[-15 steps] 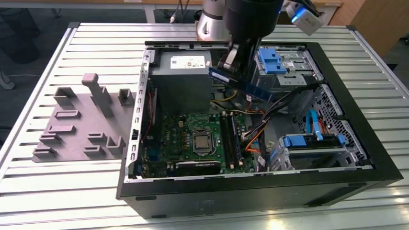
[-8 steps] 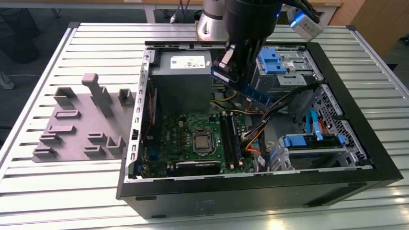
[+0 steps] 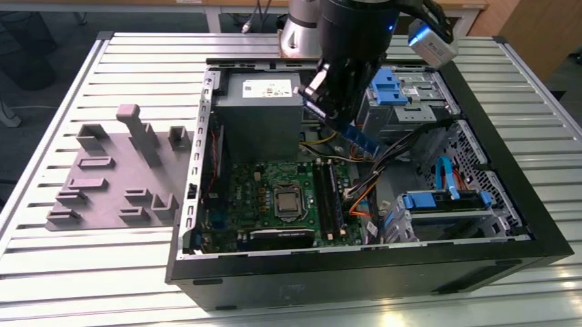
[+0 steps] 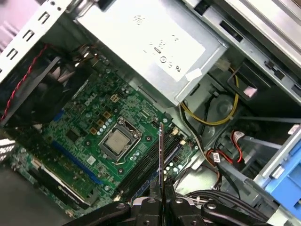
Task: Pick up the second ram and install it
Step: 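Insert the second ram into the second slot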
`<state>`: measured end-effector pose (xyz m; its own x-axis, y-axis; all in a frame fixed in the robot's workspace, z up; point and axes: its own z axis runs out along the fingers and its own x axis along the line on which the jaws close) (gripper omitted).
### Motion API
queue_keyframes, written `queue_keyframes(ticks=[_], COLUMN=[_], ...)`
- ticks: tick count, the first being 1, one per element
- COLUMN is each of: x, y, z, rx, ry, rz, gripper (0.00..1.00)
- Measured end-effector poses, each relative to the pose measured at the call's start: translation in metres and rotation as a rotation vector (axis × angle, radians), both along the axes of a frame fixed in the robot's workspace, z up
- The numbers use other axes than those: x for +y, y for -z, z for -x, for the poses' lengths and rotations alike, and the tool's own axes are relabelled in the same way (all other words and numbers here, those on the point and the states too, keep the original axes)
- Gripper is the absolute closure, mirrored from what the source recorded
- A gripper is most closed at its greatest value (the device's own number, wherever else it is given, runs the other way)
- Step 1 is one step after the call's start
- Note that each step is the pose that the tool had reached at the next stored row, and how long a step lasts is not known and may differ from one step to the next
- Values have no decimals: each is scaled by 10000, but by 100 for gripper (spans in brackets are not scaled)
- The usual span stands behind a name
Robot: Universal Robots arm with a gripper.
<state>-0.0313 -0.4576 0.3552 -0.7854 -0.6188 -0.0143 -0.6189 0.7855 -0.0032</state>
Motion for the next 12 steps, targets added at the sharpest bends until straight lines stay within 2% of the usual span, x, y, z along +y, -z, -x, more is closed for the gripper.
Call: queue_keyframes(ticks=[12], x=[0], y=[54], z=[0], rx=[0], ry=[2169], rz=[0], gripper=[86])
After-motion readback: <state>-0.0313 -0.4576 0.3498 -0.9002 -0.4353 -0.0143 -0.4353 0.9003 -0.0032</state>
